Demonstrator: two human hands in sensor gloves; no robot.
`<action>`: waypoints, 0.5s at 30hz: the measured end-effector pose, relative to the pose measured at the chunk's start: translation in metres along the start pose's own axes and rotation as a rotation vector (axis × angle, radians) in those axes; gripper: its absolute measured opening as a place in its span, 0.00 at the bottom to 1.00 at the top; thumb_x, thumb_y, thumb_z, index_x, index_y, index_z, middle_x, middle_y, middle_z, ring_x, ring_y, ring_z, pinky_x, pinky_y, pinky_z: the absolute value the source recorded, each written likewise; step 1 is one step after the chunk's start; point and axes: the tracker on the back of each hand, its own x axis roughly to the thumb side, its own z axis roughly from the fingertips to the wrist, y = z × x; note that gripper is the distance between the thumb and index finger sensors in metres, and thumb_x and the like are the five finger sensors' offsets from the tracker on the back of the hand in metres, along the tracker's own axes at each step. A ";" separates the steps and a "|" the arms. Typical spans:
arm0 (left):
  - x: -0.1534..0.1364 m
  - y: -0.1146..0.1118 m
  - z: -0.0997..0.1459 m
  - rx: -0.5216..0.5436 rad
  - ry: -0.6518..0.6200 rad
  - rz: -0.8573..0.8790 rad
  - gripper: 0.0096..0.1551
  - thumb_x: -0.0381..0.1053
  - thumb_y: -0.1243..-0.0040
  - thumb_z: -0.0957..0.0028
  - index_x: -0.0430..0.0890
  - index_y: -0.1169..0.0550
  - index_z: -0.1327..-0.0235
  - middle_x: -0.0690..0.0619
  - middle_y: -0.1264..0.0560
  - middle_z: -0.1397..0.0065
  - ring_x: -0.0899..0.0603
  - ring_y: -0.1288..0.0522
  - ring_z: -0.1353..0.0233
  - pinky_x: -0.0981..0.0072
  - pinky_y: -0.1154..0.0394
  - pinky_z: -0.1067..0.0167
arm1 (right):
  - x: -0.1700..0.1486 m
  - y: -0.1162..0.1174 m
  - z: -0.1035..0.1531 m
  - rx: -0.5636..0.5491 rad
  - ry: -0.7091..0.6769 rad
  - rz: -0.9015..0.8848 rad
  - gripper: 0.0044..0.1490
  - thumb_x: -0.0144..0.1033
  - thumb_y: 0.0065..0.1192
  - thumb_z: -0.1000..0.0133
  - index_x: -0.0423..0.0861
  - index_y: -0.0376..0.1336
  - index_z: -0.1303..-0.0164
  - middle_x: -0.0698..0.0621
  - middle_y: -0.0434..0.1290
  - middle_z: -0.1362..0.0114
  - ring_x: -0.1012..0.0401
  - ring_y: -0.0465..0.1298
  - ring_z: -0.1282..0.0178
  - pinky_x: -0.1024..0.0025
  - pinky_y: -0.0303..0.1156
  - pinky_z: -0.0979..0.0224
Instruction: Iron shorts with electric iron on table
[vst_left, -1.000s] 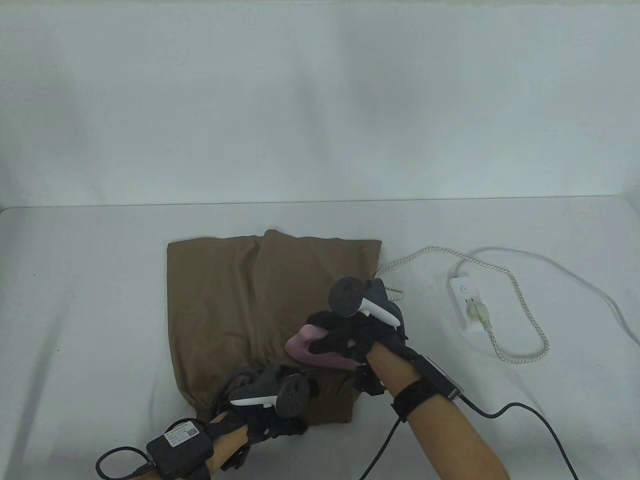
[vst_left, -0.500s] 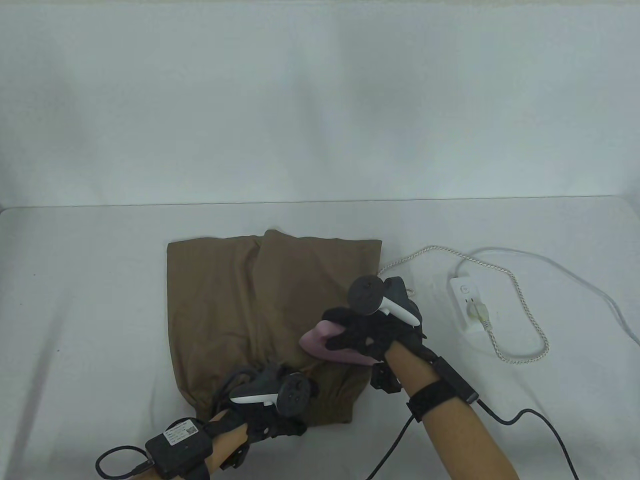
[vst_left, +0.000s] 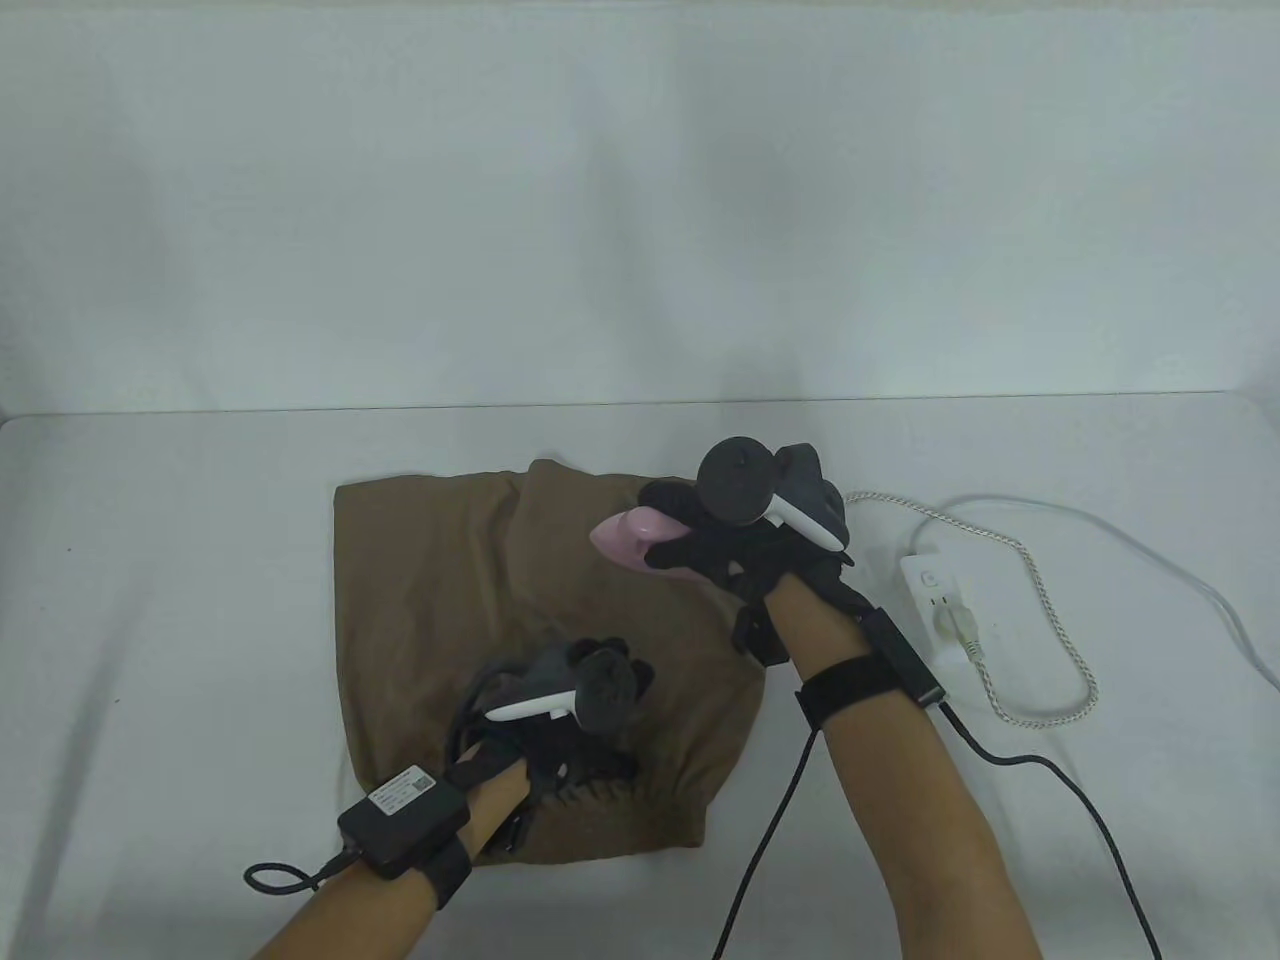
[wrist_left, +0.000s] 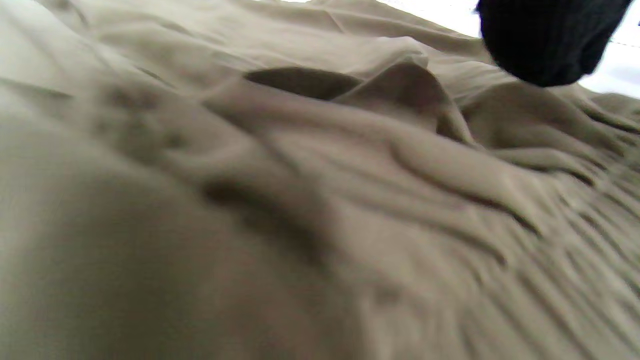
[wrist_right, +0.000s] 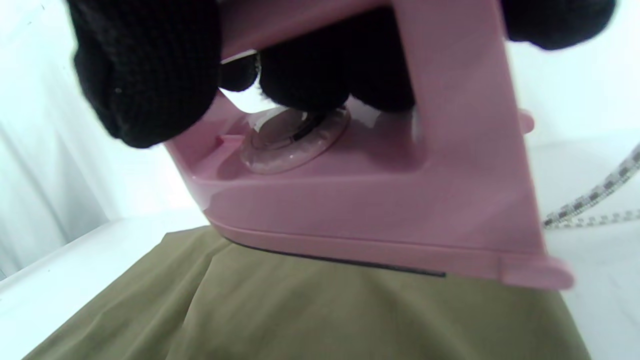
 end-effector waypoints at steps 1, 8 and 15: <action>0.002 0.001 -0.012 0.008 -0.027 0.013 0.57 0.71 0.43 0.51 0.60 0.59 0.19 0.51 0.67 0.14 0.37 0.65 0.15 0.35 0.55 0.22 | 0.001 -0.003 -0.003 0.007 -0.005 0.012 0.44 0.60 0.77 0.57 0.67 0.64 0.28 0.60 0.80 0.45 0.59 0.81 0.47 0.42 0.74 0.45; 0.023 -0.003 -0.059 -0.091 -0.115 0.085 0.56 0.73 0.42 0.54 0.68 0.59 0.21 0.55 0.69 0.14 0.32 0.68 0.16 0.25 0.59 0.26 | -0.005 -0.008 -0.007 -0.008 -0.017 0.064 0.44 0.60 0.76 0.58 0.68 0.64 0.28 0.61 0.80 0.44 0.59 0.80 0.46 0.42 0.73 0.43; 0.048 -0.004 -0.078 -0.123 -0.140 0.027 0.54 0.73 0.41 0.54 0.70 0.57 0.22 0.55 0.69 0.14 0.30 0.71 0.18 0.22 0.64 0.29 | -0.023 -0.026 -0.005 -0.036 0.017 0.072 0.44 0.60 0.77 0.58 0.68 0.64 0.29 0.61 0.80 0.44 0.59 0.80 0.46 0.42 0.73 0.43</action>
